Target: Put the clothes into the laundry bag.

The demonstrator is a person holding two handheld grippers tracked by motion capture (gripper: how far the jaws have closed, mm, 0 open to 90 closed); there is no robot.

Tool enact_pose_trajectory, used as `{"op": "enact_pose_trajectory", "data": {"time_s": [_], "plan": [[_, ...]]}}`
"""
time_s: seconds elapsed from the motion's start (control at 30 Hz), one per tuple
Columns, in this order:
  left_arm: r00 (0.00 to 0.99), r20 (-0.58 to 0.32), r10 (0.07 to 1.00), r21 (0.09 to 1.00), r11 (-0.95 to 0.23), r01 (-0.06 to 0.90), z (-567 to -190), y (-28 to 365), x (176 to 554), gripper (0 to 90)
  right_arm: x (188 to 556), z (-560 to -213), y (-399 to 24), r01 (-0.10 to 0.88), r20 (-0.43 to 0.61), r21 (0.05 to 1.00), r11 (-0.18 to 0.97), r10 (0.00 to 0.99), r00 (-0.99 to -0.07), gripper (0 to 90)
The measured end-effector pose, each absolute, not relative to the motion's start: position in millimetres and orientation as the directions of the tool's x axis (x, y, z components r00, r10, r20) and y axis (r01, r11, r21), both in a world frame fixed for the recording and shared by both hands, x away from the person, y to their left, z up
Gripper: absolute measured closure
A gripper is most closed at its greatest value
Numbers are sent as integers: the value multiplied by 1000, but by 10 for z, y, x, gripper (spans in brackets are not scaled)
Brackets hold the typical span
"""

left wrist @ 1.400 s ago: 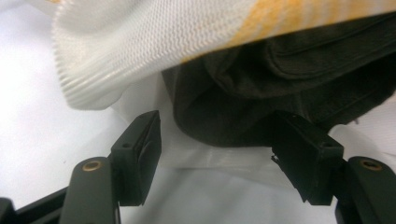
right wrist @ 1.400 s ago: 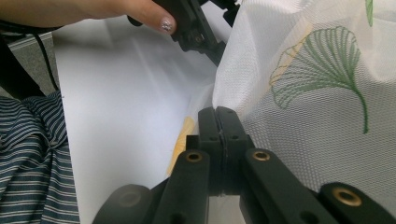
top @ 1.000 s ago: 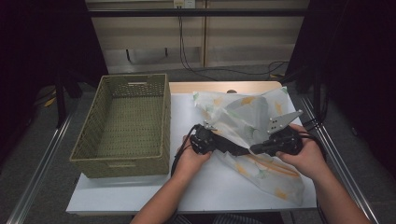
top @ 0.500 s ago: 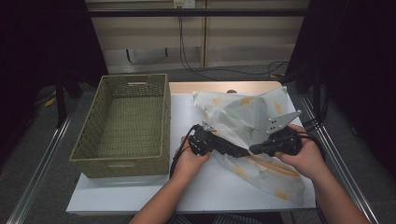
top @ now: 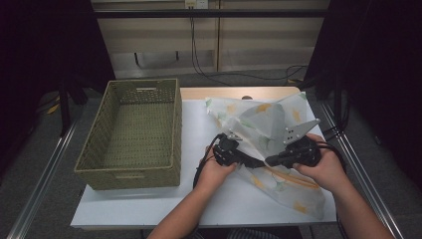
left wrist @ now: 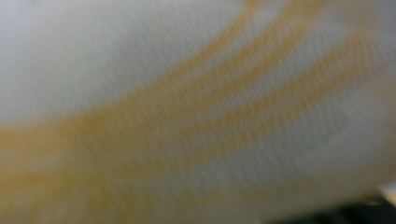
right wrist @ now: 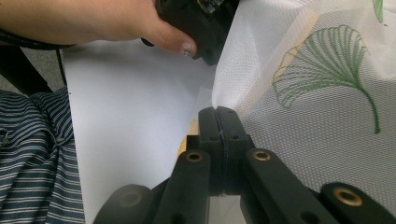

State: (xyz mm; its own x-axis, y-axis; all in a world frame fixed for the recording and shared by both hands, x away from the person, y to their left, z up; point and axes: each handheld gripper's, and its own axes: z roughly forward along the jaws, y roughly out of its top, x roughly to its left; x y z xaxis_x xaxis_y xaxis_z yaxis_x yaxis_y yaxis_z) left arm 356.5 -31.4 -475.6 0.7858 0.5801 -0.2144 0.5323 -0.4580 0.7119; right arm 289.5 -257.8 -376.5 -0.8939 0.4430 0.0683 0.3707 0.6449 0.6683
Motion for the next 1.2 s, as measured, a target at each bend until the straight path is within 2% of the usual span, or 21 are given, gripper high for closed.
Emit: {"op": "enact_pose_trajectory", "data": {"time_s": [0.03,0.1,0.3,0.4,0.57,0.73,0.87,0.93,1.03,1.07,1.1,1.2], "plan": [[793,-208,572,701,-478,529,-4743,-272,3565,731,2890,-3762,-2581,373,70,668,644,445,-893,900],[788,-207,580,696,-479,535,-4721,-216,3526,683,2892,-3756,-2593,368,70,673,641,440,-895,900],[780,-109,617,660,-542,521,-4657,-14,3400,655,2893,-3748,-2591,367,65,670,645,441,-895,900],[739,-61,670,660,-529,534,-4656,59,3400,641,2898,-3750,-2568,371,67,669,644,445,-893,900],[688,-45,725,661,-494,564,-4690,90,3506,571,2909,-3751,-2535,366,65,667,649,439,-896,900],[710,-75,700,662,-498,561,-4734,30,3610,471,2912,-3745,-2550,369,68,667,647,441,-895,900],[699,-66,712,667,-490,562,-4775,-35,3629,444,2912,-3751,-2557,369,68,667,647,441,-895,900],[719,-42,694,664,-519,539,-4769,-20,3645,501,2913,-3752,-2559,372,68,666,647,443,-894,900],[735,-61,675,671,-518,531,-4768,-12,3643,782,2916,-3754,-2557,370,65,666,648,443,-894,900],[746,-70,662,669,-524,527,-4765,-11,3644,837,2915,-3753,-2555,370,64,665,649,443,-894,900],[745,-73,663,670,-521,529,-4764,-22,3634,872,2914,-3752,-2554,369,64,666,649,443,-894,900],[745,-56,665,670,-528,522,-4752,-9,3612,888,2913,-3749,-2556,366,67,667,649,438,-897,900]]}}
